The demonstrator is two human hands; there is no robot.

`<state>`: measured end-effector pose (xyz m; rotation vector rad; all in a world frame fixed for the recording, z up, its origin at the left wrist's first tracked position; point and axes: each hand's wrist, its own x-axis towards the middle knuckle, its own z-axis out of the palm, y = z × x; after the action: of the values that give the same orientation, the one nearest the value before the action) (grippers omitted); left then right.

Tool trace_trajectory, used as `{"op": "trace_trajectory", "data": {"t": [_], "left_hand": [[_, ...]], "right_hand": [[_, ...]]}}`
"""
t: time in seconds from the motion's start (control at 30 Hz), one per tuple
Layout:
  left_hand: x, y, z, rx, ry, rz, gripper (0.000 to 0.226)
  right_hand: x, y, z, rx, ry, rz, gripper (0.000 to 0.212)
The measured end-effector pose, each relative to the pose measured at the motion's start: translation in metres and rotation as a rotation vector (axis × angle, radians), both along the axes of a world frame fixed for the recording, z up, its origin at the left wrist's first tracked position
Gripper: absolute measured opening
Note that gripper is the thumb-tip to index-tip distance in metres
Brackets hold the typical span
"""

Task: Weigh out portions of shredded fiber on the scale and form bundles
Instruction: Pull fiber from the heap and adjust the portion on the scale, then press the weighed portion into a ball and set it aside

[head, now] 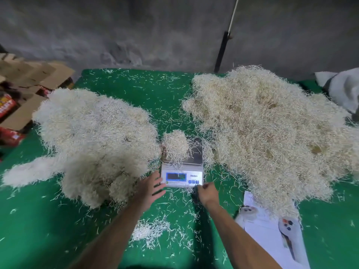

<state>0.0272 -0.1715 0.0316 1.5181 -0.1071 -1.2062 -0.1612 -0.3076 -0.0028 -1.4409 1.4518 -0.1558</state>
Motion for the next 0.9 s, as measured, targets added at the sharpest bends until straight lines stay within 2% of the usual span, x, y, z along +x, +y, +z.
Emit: {"op": "trace_trajectory", "data": {"t": [0.13,0.37,0.5,0.77,0.83,0.9], "left_hand": [[-0.004,0.01,-0.009,0.012,0.022,-0.06,0.056],[-0.001,0.005,-0.012,0.011,0.036,-0.03,0.052],[0.005,-0.005,-0.01,0.004,0.036,0.004,0.049],[0.04,-0.06,0.015,-0.068,-0.086,0.123,0.058],[0.047,-0.08,0.022,-0.112,-0.096,0.101,0.057],[0.052,-0.103,0.029,-0.107,-0.109,0.088,0.05]], "right_hand": [[-0.003,0.005,-0.004,-0.031,0.009,0.004,0.029],[0.006,0.0,0.006,-0.025,-0.124,-0.05,0.036],[0.021,-0.005,0.015,-0.052,-0.198,-0.084,0.026],[0.061,-0.056,0.045,-0.26,-0.254,-0.021,0.013],[0.078,-0.065,0.052,-0.231,-0.331,-0.01,0.007],[0.098,-0.071,0.053,-0.147,-0.42,-0.028,0.018]]}}
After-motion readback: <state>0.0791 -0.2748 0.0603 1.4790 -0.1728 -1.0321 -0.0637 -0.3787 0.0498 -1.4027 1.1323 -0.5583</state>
